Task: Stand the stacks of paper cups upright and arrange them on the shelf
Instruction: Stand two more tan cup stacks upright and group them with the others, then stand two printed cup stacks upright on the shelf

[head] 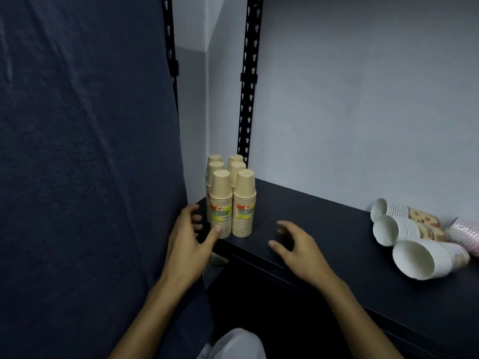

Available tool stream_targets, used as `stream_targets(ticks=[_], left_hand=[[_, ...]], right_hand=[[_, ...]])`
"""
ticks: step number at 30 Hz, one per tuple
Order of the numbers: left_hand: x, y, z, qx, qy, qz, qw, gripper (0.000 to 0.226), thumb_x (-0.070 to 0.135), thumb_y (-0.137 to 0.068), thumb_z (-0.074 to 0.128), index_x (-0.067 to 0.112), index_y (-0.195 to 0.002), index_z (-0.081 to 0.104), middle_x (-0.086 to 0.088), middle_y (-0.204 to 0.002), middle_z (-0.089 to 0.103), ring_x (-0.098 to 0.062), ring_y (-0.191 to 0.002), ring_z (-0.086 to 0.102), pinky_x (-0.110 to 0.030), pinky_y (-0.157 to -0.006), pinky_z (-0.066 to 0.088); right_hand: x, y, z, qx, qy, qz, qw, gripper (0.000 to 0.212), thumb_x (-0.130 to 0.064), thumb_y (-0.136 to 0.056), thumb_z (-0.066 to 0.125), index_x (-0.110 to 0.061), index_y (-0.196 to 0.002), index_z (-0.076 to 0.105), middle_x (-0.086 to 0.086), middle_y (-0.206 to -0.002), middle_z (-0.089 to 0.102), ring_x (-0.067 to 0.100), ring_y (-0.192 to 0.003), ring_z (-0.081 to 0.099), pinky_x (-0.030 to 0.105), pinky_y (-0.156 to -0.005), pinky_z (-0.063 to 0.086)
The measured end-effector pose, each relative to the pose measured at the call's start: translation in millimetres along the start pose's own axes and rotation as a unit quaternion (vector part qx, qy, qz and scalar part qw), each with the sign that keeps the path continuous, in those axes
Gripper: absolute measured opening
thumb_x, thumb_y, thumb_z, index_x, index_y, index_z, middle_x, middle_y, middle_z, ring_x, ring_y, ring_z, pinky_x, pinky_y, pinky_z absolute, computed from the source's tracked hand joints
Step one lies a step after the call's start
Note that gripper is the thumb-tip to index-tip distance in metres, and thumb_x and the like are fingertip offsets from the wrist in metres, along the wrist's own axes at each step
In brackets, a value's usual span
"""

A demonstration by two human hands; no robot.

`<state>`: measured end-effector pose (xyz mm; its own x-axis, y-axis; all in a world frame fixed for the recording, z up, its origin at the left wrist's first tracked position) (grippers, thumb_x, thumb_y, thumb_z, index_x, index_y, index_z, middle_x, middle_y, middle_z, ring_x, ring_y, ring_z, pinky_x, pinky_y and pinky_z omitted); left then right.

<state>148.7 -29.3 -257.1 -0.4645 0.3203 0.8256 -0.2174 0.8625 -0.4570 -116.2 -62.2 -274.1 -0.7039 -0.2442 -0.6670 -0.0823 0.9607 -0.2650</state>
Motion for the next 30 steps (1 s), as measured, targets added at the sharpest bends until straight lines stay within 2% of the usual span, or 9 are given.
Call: stream_targets(ticks=[3,5,8,15,21,24,30], left_hand=[[10.5,22.1,8.7,-0.01,-0.014,0.022,1.0,0.05,0.034,-0.088,0.074,0.024,-0.131,0.051,0.006,-0.114,0.059,-0.005,-0.101,0.058,-0.02,-0.079,0.051],[20.3,35.3,22.4,-0.038,-0.022,0.044,0.998,0.043,0.036,-0.089,0.073,0.026,-0.126,0.053,0.009,-0.113,0.059,-0.004,-0.101,0.058,-0.017,-0.078,0.049],[36.1,51.6,53.0,-0.095,-0.027,0.069,0.993,0.039,0.038,-0.089,0.073,0.03,-0.122,0.055,0.013,-0.113,0.058,-0.001,-0.101,0.056,-0.014,-0.078,0.045],[73.6,76.3,141.9,-0.245,-0.075,0.16,0.953,0.04,0.049,-0.092,0.064,0.027,-0.125,0.059,0.012,-0.119,0.055,-0.01,-0.113,0.05,-0.027,-0.097,0.041],[107.3,87.8,209.4,-0.34,-0.137,0.237,0.9,0.042,0.055,-0.094,0.056,0.028,-0.126,0.062,0.009,-0.129,0.055,-0.013,-0.121,0.044,-0.032,-0.103,0.037],[119.5,79.7,237.5,-0.376,-0.15,0.241,0.882,0.044,0.054,-0.093,0.058,0.028,-0.128,0.061,0.005,-0.134,0.053,-0.017,-0.125,0.043,-0.035,-0.105,0.038],[126.0,51.5,274.3,-0.423,-0.175,0.219,0.862,0.051,0.059,-0.088,0.062,0.029,-0.13,0.059,-0.001,-0.138,0.05,-0.023,-0.131,0.04,-0.04,-0.108,0.037]], right_hand=[[20.2,24.8,-21.8,0.004,0.14,-0.014,0.99,0.047,-0.047,-0.096,0.059,-0.026,-0.137,0.054,-0.008,-0.133,0.057,0.016,-0.126,0.049,0.032,-0.104,0.033],[31.5,41.6,-37.7,0.016,0.184,-0.006,0.983,0.041,-0.05,-0.097,0.055,-0.027,-0.13,0.059,-0.011,-0.133,0.057,0.015,-0.124,0.049,0.029,-0.096,0.028],[44.1,68.6,-60.3,0.029,0.218,0.011,0.975,0.039,-0.052,-0.098,0.05,-0.029,-0.128,0.06,-0.014,-0.135,0.056,0.011,-0.125,0.047,0.029,-0.095,0.026],[62.0,132.8,-103.6,0.072,0.228,0.052,0.969,0.036,-0.048,-0.099,0.052,-0.031,-0.128,0.065,-0.013,-0.135,0.056,0.011,-0.128,0.047,0.036,-0.101,0.037],[81.7,178.7,-139.5,0.123,0.248,0.126,0.953,0.036,-0.049,-0.098,0.053,-0.031,-0.126,0.066,-0.016,-0.135,0.057,0.008,-0.127,0.047,0.031,-0.096,0.031],[95.1,188.7,-157.7,0.141,0.257,0.179,0.939,0.038,-0.05,-0.098,0.053,-0.03,-0.127,0.065,-0.014,-0.135,0.058,0.011,-0.127,0.046,0.03,-0.095,0.028],[112.5,186.4,-185.3,0.137,0.265,0.261,0.918,0.045,-0.056,-0.097,0.05,-0.029,-0.131,0.061,-0.01,-0.14,0.053,0.016,-0.131,0.043,0.041,-0.104,0.029]])
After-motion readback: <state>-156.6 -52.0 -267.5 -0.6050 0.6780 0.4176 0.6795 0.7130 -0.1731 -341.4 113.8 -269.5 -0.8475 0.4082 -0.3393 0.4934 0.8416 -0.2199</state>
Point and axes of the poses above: each hand's wrist, its own y-axis away from the middle knuckle, its own z-axis out of the palm, x = y × z, the point moved 3 cm from there along -y, towards the middle knuckle
